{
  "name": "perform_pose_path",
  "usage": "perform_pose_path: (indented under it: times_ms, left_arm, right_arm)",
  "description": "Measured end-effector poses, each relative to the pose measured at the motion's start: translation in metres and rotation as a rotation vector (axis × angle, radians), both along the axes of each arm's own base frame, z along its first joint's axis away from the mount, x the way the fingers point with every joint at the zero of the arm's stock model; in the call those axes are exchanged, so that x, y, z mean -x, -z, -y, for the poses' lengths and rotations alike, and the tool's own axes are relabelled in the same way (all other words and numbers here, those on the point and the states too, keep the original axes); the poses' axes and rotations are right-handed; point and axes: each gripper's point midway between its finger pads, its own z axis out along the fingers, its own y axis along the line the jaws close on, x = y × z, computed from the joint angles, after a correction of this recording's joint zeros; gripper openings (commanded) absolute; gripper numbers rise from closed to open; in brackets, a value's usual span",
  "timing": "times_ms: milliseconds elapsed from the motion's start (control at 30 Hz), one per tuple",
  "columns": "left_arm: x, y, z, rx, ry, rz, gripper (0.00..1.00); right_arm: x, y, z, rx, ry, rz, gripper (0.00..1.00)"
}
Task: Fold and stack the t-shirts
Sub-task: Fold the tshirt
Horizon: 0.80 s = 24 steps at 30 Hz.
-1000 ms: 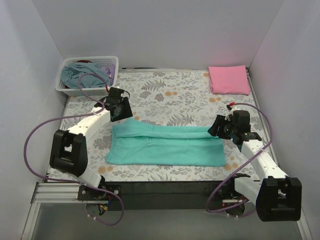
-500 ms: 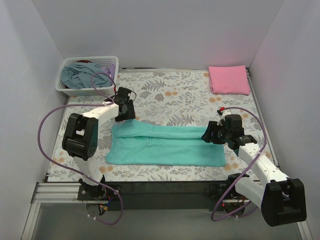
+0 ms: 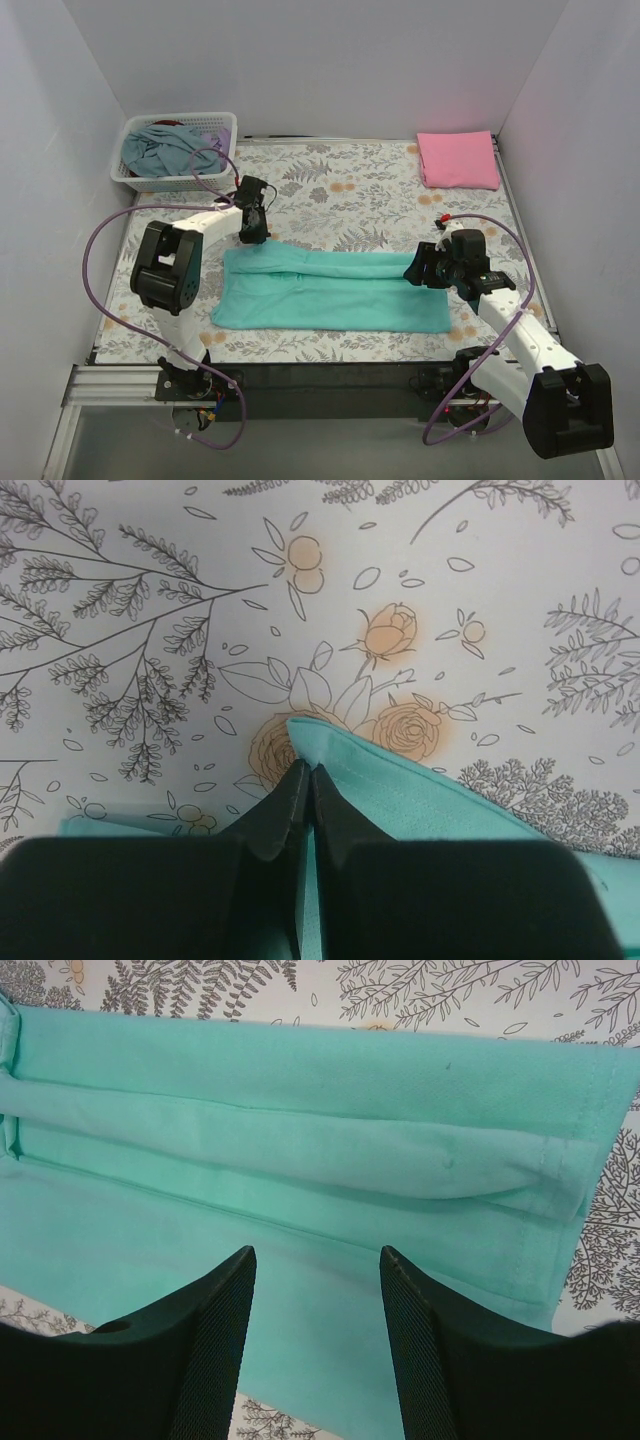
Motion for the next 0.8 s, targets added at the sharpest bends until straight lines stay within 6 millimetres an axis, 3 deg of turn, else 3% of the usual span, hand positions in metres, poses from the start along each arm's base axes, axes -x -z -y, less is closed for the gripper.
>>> perform_pose_path:
  times_ms: [200,367,467,567,800]
  left_arm:
    - [0.005,-0.019,0.005,0.031,0.018,0.03,0.0]
    - [0.015,-0.066,0.008,0.096,0.024,0.126,0.0]
    - [0.033,-0.085,0.008,0.143,0.024,0.153,0.0]
    - [0.054,-0.085,0.006,0.169,0.016,0.133,0.0]
    - [0.121,-0.058,-0.005,0.212,-0.034,0.006,0.0]
  right_arm:
    - [0.001,-0.002,0.0,0.004,-0.01,0.011,0.59]
    - [0.002,-0.005,-0.002,0.0,-0.025,0.023,0.59]
    - [0.004,-0.007,-0.006,-0.014,-0.05,0.028,0.59]
    - [0.007,-0.009,-0.012,-0.026,-0.083,0.031,0.59]
    - [0.011,-0.022,-0.034,-0.087,-0.186,0.051,0.58]
